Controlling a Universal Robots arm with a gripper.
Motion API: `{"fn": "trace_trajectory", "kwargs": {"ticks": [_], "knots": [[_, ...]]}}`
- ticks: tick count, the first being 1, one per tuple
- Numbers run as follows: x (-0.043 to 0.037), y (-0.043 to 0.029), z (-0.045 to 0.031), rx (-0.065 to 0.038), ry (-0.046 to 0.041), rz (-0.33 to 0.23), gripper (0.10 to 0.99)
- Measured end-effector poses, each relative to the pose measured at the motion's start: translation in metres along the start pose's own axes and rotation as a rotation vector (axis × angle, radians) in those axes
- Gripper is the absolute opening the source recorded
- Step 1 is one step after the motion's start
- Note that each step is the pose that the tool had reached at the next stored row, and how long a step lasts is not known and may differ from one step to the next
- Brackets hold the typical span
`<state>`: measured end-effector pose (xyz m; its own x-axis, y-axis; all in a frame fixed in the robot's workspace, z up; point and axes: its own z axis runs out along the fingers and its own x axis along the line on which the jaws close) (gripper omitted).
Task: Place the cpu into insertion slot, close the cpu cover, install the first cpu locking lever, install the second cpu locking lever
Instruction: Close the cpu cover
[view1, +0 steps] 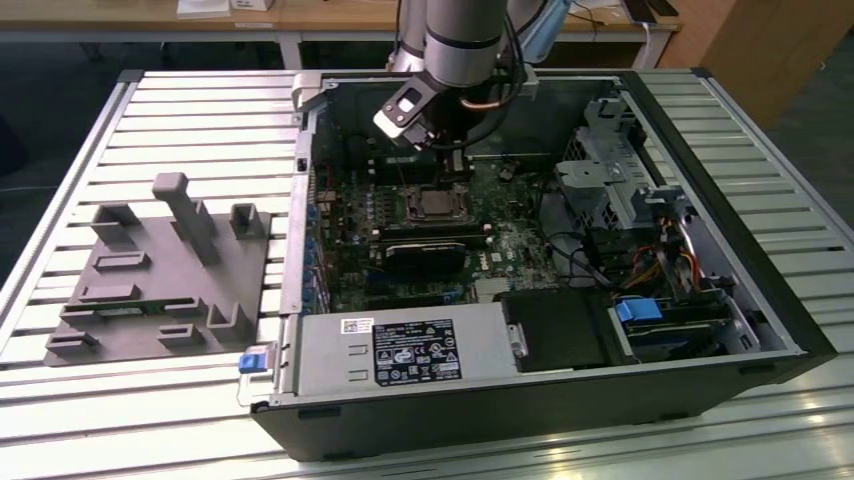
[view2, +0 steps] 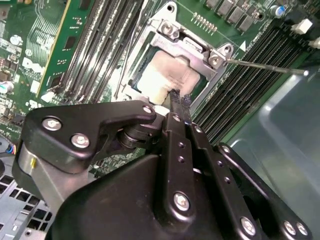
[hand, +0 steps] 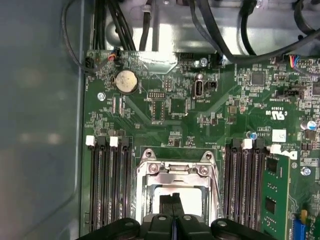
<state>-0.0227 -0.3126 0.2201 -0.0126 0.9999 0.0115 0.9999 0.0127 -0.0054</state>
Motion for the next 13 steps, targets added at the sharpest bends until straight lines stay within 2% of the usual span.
{"fn": "trace_trajectory", "kwargs": {"ticks": [12, 13], "knots": [[0.0001, -0.0182, 0.0056, 0.000, -0.0002, 0.000, 0.106], [0.0002, -0.0255, 0.0093, 0.000, -0.0001, -0.001, 0.106]]}}
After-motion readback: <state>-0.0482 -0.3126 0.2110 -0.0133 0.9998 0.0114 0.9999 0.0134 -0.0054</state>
